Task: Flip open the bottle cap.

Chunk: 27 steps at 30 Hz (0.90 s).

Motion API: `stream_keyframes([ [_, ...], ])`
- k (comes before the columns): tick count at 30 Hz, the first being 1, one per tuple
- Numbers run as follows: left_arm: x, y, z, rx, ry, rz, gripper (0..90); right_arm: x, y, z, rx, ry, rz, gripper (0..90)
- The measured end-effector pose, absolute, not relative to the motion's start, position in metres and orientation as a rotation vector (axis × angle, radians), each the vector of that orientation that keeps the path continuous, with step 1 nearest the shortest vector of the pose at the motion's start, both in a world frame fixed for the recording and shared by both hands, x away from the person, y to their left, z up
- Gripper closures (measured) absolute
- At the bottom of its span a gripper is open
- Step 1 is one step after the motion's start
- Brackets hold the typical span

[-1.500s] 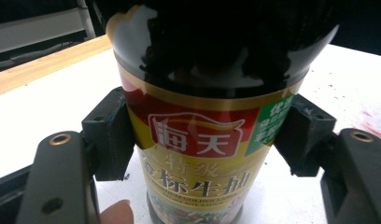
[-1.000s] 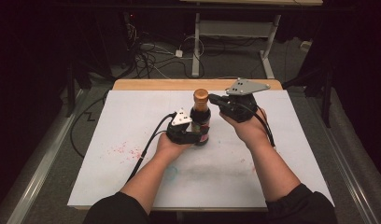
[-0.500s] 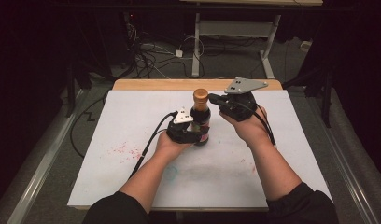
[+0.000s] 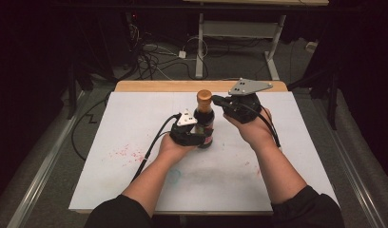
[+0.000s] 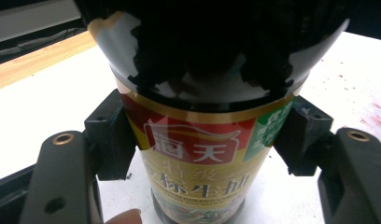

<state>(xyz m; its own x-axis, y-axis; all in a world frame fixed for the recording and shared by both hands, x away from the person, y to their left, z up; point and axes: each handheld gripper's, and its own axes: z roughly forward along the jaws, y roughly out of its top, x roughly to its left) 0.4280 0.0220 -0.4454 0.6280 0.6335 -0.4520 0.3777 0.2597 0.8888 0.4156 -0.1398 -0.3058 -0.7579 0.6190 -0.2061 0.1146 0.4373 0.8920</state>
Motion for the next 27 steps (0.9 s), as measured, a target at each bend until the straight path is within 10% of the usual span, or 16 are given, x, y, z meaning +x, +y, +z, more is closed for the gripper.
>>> stream_keyframes([
  [14,0.427,0.022,-0.447,1.356,0.925,0.225,29.6,0.403,-0.131,-0.266,0.524,2.051,1.436,90.0],
  [27,0.426,0.022,-0.45,1.331,0.916,0.219,28.8,0.41,-0.152,-0.302,0.619,2.167,1.343,90.0],
])
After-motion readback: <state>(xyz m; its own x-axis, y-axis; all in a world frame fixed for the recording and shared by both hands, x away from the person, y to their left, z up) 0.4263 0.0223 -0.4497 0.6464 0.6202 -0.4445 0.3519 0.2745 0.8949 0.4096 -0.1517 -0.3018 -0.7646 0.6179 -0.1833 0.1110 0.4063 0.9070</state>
